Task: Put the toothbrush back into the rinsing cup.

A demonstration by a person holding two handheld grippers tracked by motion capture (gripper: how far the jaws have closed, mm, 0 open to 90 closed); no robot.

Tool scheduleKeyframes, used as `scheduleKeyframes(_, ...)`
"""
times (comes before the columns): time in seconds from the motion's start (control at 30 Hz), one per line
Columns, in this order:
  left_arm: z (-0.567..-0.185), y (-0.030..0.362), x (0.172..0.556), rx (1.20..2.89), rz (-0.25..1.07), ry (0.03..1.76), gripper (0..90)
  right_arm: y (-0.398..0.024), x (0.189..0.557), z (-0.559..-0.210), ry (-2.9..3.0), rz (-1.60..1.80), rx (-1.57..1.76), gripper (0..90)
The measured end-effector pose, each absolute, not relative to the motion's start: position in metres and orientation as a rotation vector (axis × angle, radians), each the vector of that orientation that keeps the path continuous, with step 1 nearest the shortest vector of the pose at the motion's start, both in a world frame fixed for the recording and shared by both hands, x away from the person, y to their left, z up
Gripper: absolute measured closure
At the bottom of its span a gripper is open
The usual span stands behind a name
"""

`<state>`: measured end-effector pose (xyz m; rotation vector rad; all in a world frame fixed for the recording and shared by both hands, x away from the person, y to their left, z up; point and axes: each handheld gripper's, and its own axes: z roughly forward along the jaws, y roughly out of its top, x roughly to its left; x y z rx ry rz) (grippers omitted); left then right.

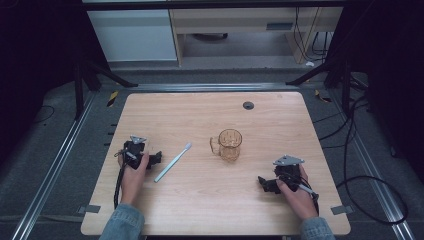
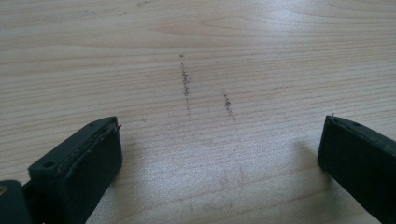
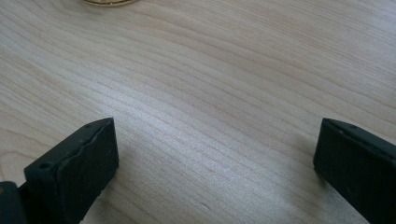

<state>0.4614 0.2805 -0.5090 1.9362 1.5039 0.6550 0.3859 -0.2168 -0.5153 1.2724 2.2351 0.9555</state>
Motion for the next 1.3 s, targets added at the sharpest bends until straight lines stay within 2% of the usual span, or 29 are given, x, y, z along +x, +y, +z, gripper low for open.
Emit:
scheduleKeyframes(0.3, -0.509, 0.280, 0.462, 1.937, 0.660, 1.496, 0.0, -0.217, 0.386, -0.515, 2.236, 0.954, 1.272, 0.3)
scheduleKeyframes(0.37, -0.508, 0.280, 0.462, 1.939, 0.669, 1.481, 3.8, -0.217, 0.386, -0.515, 2.236, 0.954, 1.272, 0.3)
scheduleKeyframes(0.57, -0.486, 0.281, 0.449, 1.883, 0.707, 1.423, 4.6, -0.217, 0.386, -0.515, 2.236, 0.954, 1.272, 0.3)
scheduleKeyframes(0.73, -0.459, 0.276, 0.437, 1.907, 0.734, 1.362, 6.3, -0.217, 0.385, -0.515, 2.232, 0.953, 1.273, 0.4)
scheduleKeyframes(1.1, -0.417, 0.250, 0.434, 2.135, 0.660, 1.257, 5.3, -0.216, 0.382, -0.515, 2.228, 0.952, 1.287, 0.3)
scheduleKeyframes(1.3, -0.410, 0.238, 0.442, 2.256, 0.607, 1.229, 10.6, -0.217, 0.383, -0.515, 2.229, 0.953, 1.280, 0.3)
